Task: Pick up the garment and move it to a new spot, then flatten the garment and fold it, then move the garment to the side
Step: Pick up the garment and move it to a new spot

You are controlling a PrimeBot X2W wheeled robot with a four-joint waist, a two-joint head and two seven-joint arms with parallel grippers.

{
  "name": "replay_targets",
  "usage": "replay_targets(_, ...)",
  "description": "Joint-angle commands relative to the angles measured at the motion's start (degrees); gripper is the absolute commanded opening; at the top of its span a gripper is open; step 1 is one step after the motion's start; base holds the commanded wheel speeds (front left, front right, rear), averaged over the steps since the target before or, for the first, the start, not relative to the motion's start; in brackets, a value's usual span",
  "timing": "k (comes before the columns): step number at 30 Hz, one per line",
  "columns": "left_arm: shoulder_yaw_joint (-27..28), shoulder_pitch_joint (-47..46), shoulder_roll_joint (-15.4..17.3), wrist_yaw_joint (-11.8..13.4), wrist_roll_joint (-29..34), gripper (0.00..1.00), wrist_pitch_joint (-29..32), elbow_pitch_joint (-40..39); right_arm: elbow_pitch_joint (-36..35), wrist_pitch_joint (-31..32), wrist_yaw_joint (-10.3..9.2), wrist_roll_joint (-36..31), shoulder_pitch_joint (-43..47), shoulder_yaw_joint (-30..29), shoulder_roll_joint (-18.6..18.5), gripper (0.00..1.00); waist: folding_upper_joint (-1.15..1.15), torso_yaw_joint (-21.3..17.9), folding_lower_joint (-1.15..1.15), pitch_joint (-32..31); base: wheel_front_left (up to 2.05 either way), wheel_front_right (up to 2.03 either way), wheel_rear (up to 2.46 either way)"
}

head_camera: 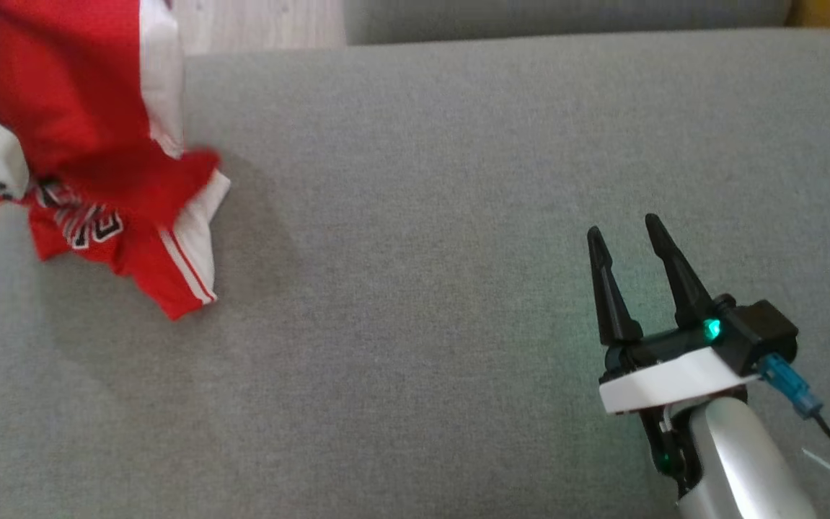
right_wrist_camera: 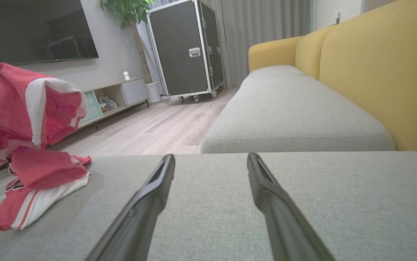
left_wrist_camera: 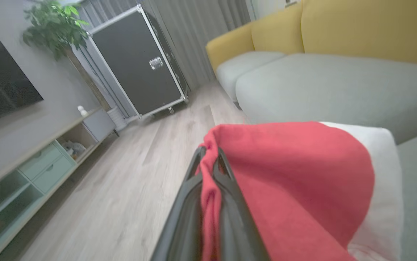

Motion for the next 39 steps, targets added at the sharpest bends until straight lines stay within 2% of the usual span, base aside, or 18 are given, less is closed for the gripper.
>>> replay_targets(1, 2.8, -3.8, 2.9, 1.0, 0.1, 0.00, -2.2, -2.2, -1.5, -0.6, 0.23, 0.4, 0.2, 1.3, -0.2, 1.00, 0.00, 0.7, 0.00, -1.7, 0.00, 0.00, 0.00)
replay_targets(4, 4.2, -4.1, 2.7, 2.8, -0.3, 0.00, -5.3, -6.0, -1.1, -0.6, 0.23, 1.0, 1.5, 1.1, -0.2, 1.00, 0.00, 1.4, 0.00, -3.9, 0.00, 0.00, 0.00)
replay_targets(10, 4.8, -1.6, 2.2, 4.6, -0.6, 0.00, -6.7, -13.6, -0.7, -0.6, 0.23, 1.7, 2.8, 1.4, -0.2, 1.00, 0.00, 1.9, 0.00, -6.0, 0.00, 0.00, 0.00)
replay_targets(19, 2.0, 3.0, -0.2, 5.6, -1.3, 0.00, -3.1, -23.9, -0.7, -0.6, 0.23, 2.1, 3.0, 2.4, -0.2, 1.00, 0.00, -0.1, 0.00, -7.4, 0.00, 0.00, 0.00)
replay_targets(28, -3.9, 8.6, -6.1, 6.7, -1.8, 0.00, 1.9, -31.8, -1.7, -0.6, 0.23, 1.6, 1.6, 0.5, -0.2, 1.00, 0.00, -7.6, 0.00, -6.1, 0.00, 0.00, 0.00)
replay_targets(35, -7.9, 9.4, -12.9, 6.4, -1.5, 0.00, 2.0, -30.5, -3.6, -0.6, 0.23, 1.3, -0.1, -0.2, -0.2, 1.00, 0.00, -15.0, 0.00, -2.7, 0.00, 0.00, 0.00)
replay_targets(39, -10.3, 7.2, -16.8, 5.1, -0.2, 0.00, 0.9, -27.1, -5.0, -0.6, 0.23, 2.2, -1.3, -0.5, -0.2, 1.00, 0.00, -18.3, 0.00, -0.1, 0.00, 0.00, 0.00)
